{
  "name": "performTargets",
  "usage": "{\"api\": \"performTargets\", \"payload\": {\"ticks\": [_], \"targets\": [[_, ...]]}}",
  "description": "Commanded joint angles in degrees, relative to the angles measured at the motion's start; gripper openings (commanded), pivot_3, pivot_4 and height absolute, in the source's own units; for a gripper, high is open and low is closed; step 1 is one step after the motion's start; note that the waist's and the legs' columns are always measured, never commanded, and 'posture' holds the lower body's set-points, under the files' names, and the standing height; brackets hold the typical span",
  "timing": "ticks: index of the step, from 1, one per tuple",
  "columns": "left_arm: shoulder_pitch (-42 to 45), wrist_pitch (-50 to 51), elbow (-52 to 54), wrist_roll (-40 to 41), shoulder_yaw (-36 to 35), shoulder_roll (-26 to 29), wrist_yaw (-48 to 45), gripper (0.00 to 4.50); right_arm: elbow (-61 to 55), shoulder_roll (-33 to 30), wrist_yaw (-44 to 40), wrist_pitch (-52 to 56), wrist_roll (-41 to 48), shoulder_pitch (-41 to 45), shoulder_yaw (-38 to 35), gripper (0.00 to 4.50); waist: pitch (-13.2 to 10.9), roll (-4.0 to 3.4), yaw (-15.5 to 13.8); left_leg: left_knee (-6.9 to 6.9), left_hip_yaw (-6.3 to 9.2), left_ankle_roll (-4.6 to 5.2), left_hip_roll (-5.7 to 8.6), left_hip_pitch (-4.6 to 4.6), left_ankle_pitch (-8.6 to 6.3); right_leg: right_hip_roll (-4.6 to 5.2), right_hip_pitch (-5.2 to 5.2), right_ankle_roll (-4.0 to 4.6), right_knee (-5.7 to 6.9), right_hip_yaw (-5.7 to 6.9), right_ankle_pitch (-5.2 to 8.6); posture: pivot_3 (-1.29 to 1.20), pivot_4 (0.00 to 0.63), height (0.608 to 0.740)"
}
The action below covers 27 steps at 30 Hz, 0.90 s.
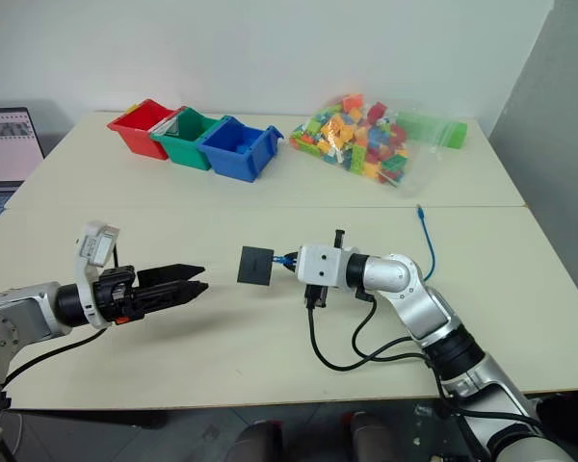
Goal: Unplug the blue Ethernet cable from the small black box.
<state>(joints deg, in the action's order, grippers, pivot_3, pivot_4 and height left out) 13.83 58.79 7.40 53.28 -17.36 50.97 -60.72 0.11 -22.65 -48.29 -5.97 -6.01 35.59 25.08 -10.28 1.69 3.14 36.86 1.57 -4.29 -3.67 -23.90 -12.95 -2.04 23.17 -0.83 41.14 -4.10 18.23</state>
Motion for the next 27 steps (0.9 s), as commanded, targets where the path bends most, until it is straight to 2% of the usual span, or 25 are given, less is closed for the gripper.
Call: {"api": "performTargets", "payload": {"ticks": [1,8,11,27], "targets": [[3.8,1.4,1.1,2.1,2.0,-0.8,-0.8,4.50,-3.9,-0.6,-2.5,-6.2,1.0,1.2,-0.2,0.13,0.0,0.00,0.0,0.01,0.00,0.00,0.00,0.01,0.00,0.00,0.00,0.00,0.01,0.00,0.00,0.00,0.150,0.740],[6.8,3.1,1.8,2.9,5.7,-1.3,-2.9,4.50,-5.9,-1.0,-4.0,-6.3,1.3,1.6,-0.7,0.13,0.0,0.00,-0.1,0.05,-0.01,-0.01,0.01,0.02,0.00,0.00,-0.03,0.21,0.04,-0.03,-0.12,0.00,0.150,0.740],[6.5,3.5,1.7,3.2,5.7,-1.3,-3.2,4.08,-6.4,-0.6,-3.9,-5.3,1.7,1.5,-1.2,0.13,0.0,0.00,-0.2,0.04,0.03,-0.01,0.00,0.02,0.01,-0.01,-0.02,0.22,0.05,0.00,-0.13,0.00,0.150,0.740],[6.5,4.4,0.8,5.0,5.4,-3.7,-2.1,0.79,-7.1,0.1,-3.6,-5.0,1.8,2.4,-2.4,0.13,0.0,0.00,-0.3,0.05,0.03,-0.01,0.01,0.02,0.01,0.00,-0.02,0.22,0.05,0.00,-0.13,0.00,0.150,0.740]]}}
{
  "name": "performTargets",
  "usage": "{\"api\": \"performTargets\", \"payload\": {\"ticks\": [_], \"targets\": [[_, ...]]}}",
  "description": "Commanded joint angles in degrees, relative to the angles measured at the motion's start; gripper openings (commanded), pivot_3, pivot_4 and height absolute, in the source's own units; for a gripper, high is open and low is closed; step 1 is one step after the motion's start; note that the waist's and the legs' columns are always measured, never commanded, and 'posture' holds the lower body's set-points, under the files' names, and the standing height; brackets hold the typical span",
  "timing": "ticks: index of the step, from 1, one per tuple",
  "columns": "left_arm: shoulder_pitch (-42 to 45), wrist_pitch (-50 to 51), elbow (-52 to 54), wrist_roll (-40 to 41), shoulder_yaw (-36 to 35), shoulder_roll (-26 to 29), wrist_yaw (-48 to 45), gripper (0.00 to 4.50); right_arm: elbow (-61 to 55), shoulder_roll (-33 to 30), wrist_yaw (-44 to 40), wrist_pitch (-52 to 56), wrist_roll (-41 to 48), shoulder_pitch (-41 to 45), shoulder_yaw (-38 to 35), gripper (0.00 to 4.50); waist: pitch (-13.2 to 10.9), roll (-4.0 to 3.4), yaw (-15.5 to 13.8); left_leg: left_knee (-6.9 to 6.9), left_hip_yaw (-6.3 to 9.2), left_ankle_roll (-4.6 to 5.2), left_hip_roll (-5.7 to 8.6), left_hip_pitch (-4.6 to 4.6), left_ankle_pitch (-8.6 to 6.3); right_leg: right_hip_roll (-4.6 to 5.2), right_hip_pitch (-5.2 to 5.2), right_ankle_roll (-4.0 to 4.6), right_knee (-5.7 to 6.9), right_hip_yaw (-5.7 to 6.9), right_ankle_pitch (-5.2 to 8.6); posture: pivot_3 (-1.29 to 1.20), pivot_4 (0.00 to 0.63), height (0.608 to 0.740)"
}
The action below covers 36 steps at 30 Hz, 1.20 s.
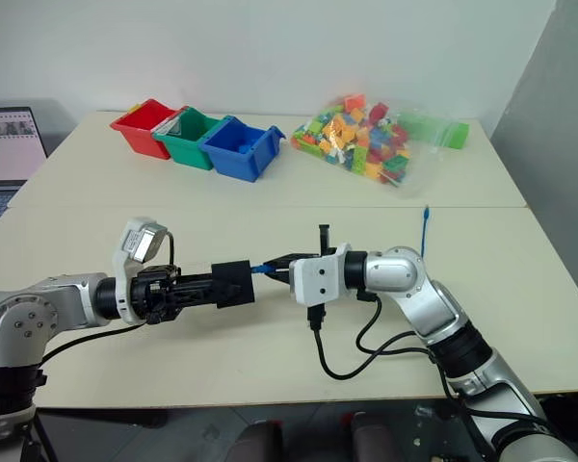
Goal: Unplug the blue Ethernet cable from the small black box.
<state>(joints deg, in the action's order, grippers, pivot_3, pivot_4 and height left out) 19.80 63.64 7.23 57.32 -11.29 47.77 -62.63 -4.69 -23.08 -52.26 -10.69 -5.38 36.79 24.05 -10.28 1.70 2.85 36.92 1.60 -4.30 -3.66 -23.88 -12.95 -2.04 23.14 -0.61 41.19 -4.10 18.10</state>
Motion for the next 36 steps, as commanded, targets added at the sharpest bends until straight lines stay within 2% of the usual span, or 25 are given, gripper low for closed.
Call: {"api": "performTargets", "payload": {"ticks": [1,6,8,11,15,18,24,29,36], "targets": [[0.5,-0.5,1.0,0.9,-0.7,-0.6,-0.2,0.79,-2.5,0.6,0.4,-0.2,1.2,1.1,-1.4,0.13,0.0,0.00,0.0,0.00,0.00,0.00,0.01,0.00,0.00,0.00,0.00,0.00,0.00,0.00,0.00,0.00,0.150,0.740],[0.5,-0.9,1.3,0.6,-0.6,-0.7,-0.3,0.79,-3.8,-0.2,-1.0,0.3,1.2,0.6,-0.7,0.13,0.0,0.00,0.0,0.00,0.00,0.00,0.00,0.00,0.00,0.00,0.00,0.00,0.00,0.00,0.00,0.00,0.150,0.740],[0.2,-2.2,1.9,-0.7,0.3,0.3,-1.6,0.79,-5.7,-0.8,-3.0,3.5,3.5,-0.1,-0.6,0.83,0.0,0.00,0.0,0.00,-0.01,0.00,0.01,0.00,0.00,0.00,0.00,0.00,0.00,-0.01,0.00,0.00,0.150,0.740],[-0.2,-5.7,3.2,-3.3,1.7,1.8,-4.7,0.79,-9.3,-2.2,-6.5,10.0,7.9,-0.4,-1.1,1.39,0.0,0.00,0.0,-0.01,0.00,0.00,0.00,0.00,0.00,0.00,0.00,0.00,0.00,0.00,0.00,0.00,0.150,0.740],[-0.5,-10.4,4.5,-6.8,4.0,4.3,-9.7,0.79,-15.9,-3.4,-9.1,29.5,21.2,-0.7,-4.5,2.21,0.0,-0.01,-0.1,-0.01,0.00,0.00,0.00,0.00,0.00,0.00,0.00,0.00,0.00,0.00,0.00,0.00,0.150,0.740],[-0.6,-12.2,4.3,-8.1,5.5,5.7,-12.8,0.79,-16.2,-2.4,-7.2,45.3,33.1,-0.2,-9.4,2.25,0.0,-0.01,-0.1,0.00,0.01,0.00,0.01,0.00,0.00,0.01,-0.01,0.01,-0.01,0.00,0.00,0.00,0.150,0.740],[0.6,-11.2,3.3,-6.2,4.6,4.4,-13.3,0.79,-15.3,1.2,-0.9,63.6,46.6,-2.7,-15.6,2.25,0.0,-0.02,0.0,-0.03,0.00,0.01,0.00,0.00,0.00,0.00,0.01,0.00,-0.02,0.00,0.01,0.00,0.150,0.740],[1.5,-10.3,2.5,-5.1,3.6,3.3,-12.1,0.79,-16.1,3.9,2.9,70.6,53.9,-4.2,-18.2,2.25,0.0,-0.03,0.1,-0.04,-0.03,0.02,0.01,-0.04,-0.01,-0.01,0.03,-0.25,-0.06,-0.02,0.16,0.00,0.150,0.740],[1.9,-10.1,2.3,-5.2,3.9,3.4,-11.7,0.79,-15.1,6.1,6.5,69.6,52.9,-4.4,-16.6,2.25,0.0,-0.03,0.3,-0.05,-0.02,0.02,0.00,-0.03,-0.01,-0.03,0.03,-0.28,-0.06,-0.02,0.17,0.00,0.150,0.740]]}}
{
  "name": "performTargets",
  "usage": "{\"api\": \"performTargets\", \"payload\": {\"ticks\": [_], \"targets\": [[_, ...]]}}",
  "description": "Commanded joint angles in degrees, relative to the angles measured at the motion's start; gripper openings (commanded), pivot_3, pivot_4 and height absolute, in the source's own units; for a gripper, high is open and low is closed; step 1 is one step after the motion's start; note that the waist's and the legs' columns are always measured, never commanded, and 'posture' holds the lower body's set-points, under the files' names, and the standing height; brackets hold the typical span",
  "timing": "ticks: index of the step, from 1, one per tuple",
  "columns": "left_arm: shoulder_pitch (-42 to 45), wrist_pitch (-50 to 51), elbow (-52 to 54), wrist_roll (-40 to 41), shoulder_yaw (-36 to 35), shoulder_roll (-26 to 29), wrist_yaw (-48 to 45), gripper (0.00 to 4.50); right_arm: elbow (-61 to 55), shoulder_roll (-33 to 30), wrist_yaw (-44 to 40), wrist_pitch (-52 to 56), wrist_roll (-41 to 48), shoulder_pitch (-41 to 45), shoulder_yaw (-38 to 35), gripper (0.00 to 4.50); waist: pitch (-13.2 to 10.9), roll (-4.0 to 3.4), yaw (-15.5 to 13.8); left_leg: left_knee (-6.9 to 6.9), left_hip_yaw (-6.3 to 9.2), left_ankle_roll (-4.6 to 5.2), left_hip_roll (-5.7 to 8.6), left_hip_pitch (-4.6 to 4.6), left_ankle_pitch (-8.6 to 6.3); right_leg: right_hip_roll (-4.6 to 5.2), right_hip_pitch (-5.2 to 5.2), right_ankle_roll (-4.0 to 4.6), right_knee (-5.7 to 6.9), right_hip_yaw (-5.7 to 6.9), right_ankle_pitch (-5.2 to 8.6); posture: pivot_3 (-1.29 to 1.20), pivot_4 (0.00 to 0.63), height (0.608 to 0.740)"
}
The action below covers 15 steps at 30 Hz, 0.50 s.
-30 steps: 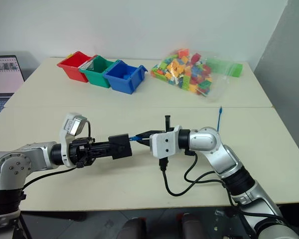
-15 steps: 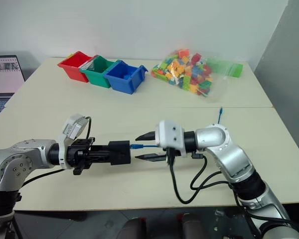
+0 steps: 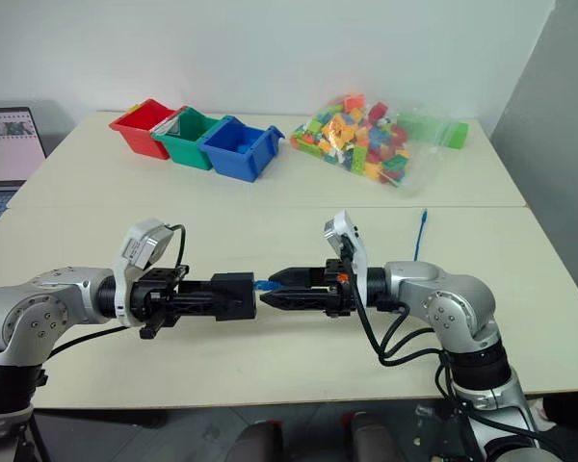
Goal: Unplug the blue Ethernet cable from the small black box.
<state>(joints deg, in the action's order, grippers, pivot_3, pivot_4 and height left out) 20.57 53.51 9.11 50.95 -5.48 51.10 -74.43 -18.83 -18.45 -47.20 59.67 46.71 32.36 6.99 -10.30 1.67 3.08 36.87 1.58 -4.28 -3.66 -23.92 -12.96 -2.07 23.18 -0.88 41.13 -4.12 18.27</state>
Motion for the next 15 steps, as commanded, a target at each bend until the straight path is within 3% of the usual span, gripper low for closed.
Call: {"api": "performTargets", "payload": {"ticks": [1,15], "targets": [[1.1,0.1,0.5,1.2,-1.8,0.1,0.1,0.79,-0.8,1.5,1.4,-1.3,0.1,0.2,1.0,2.25,0.0,0.00,0.0,0.00,0.00,0.00,0.00,0.00,0.00,0.00,0.00,0.00,0.00,0.00,0.00,0.00,0.150,0.740],[0.1,-0.1,2.2,1.2,-1.7,0.3,0.6,0.79,1.9,2.9,2.1,-1.8,0.3,1.8,1.1,2.25,0.0,0.00,0.1,-0.01,0.00,0.00,0.00,-0.01,0.00,0.00,0.00,-0.01,-0.01,-0.01,0.01,0.00,0.150,0.740]]}}
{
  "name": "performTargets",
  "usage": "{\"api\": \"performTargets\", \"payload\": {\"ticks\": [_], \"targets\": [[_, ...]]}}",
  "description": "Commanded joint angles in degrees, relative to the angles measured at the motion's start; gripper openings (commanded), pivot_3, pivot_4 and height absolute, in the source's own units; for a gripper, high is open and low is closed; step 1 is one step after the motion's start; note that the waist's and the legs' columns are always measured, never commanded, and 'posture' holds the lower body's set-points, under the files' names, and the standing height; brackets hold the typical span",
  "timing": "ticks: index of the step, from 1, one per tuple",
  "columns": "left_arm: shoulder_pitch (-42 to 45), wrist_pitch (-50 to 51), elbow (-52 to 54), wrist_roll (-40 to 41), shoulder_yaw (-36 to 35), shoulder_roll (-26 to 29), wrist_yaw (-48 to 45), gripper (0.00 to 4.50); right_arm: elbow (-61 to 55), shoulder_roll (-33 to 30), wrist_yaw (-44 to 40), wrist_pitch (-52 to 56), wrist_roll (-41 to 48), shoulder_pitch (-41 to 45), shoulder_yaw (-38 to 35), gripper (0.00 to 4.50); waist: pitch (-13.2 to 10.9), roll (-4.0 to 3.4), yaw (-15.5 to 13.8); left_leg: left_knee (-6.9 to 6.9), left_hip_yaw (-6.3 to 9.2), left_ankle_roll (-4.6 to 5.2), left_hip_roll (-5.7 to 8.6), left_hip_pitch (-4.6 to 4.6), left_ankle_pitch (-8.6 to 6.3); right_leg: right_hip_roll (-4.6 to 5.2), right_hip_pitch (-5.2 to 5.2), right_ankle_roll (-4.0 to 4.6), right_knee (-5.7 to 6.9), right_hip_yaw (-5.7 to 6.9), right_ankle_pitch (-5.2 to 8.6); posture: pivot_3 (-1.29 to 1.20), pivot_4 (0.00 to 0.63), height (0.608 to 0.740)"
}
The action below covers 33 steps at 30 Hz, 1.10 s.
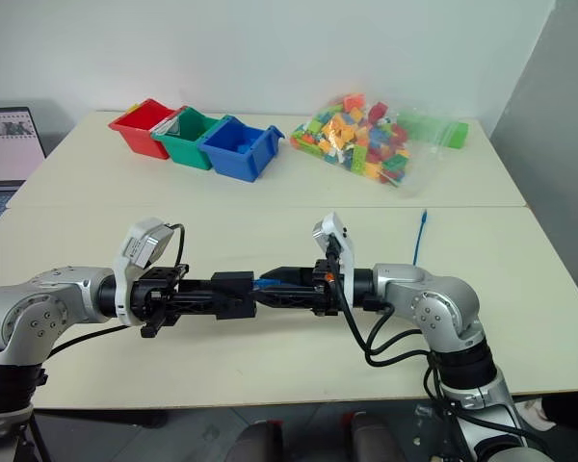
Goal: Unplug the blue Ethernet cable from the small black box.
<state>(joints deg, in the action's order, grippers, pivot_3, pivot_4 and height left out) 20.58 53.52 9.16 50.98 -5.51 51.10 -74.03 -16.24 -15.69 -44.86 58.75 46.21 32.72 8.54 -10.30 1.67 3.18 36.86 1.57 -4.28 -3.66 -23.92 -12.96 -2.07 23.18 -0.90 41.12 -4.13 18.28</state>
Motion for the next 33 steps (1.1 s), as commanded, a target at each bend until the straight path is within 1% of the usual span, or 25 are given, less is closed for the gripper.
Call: {"api": "performTargets", "payload": {"ticks": [1,2,5,6,9,13,23,29,33], "targets": [[0.0,-0.1,2.2,1.1,-1.7,0.3,0.2,0.79,-0.6,0.2,-0.2,-0.9,0.8,1.5,-0.5,2.25,0.0,0.00,0.0,0.00,0.00,0.00,0.00,0.00,0.00,0.00,0.00,0.00,0.00,0.00,0.00,0.00,0.150,0.740],[0.0,-0.1,2.2,1.2,-1.7,0.3,0.2,0.79,-0.5,0.2,-0.3,-0.9,0.8,1.6,-0.4,2.25,0.0,0.00,0.0,0.00,0.01,0.00,0.00,0.00,0.00,0.00,0.00,0.00,0.00,0.01,0.00,0.00,0.150,0.740],[-0.3,-0.3,2.4,1.0,-1.7,0.5,0.1,0.79,-0.1,0.1,-0.4,-0.8,0.9,1.9,-0.5,1.76,0.0,0.00,0.0,0.00,0.00,0.00,0.00,0.00,0.00,0.00,0.00,0.00,0.00,0.00,0.00,0.00,0.150,0.740],[-0.4,-0.5,2.5,0.8,-1.6,0.6,-0.1,0.79,0.0,0.1,-0.4,-0.7,1.0,2.0,-0.6,1.43,0.0,0.00,0.0,0.00,0.00,0.00,0.00,0.00,0.00,0.00,0.00,0.00,0.00,0.00,0.00,0.00,0.150,0.740],[-0.9,-0.6,2.8,0.8,-1.8,0.7,-0.1,0.79,-0.1,0.0,-0.8,-0.3,1.6,2.1,-0.9,0.72,0.0,0.00,0.0,-0.01,0.00,0.00,0.00,0.00,0.00,0.00,0.00,0.00,-0.01,0.00,0.00,0.00,0.150,0.740],[-1.0,-0.5,2.4,1.3,-2.3,0.5,-0.1,0.79,-0.1,-0.5,-1.6,-0.5,1.8,2.2,-0.8,0.04,0.0,0.00,0.0,-0.01,0.00,0.00,0.00,0.00,0.00,0.00,0.00,0.00,-0.01,0.00,0.00,0.00,0.150,0.740],[-0.1,0.3,1.7,2.4,-2.7,0.2,0.4,0.79,0.2,-2.1,-3.7,-1.5,0.6,3.1,0.1,0.02,0.0,0.00,0.0,-0.01,0.00,0.00,0.00,0.00,0.00,0.00,0.00,-0.01,-0.02,0.00,0.00,0.00,0.150,0.740],[-1.3,0.3,1.3,2.5,-4.1,2.0,0.1,0.79,1.7,-5.8,-5.8,-3.2,-1.7,2.5,0.7,0.02,0.0,0.00,0.0,-0.02,0.00,0.00,0.00,0.00,0.00,0.00,0.00,-0.01,-0.03,0.00,0.00,0.00,0.150,0.740],[-2.5,0.1,1.5,2.2,-4.8,3.0,0.0,0.79,2.7,-8.0,-6.7,-4.0,-1.7,2.5,0.0,0.01,0.0,0.01,0.0,-0.02,0.00,0.00,0.00,0.00,0.00,0.00,0.01,-0.01,-0.04,0.00,0.00,0.00,0.150,0.740]]}}
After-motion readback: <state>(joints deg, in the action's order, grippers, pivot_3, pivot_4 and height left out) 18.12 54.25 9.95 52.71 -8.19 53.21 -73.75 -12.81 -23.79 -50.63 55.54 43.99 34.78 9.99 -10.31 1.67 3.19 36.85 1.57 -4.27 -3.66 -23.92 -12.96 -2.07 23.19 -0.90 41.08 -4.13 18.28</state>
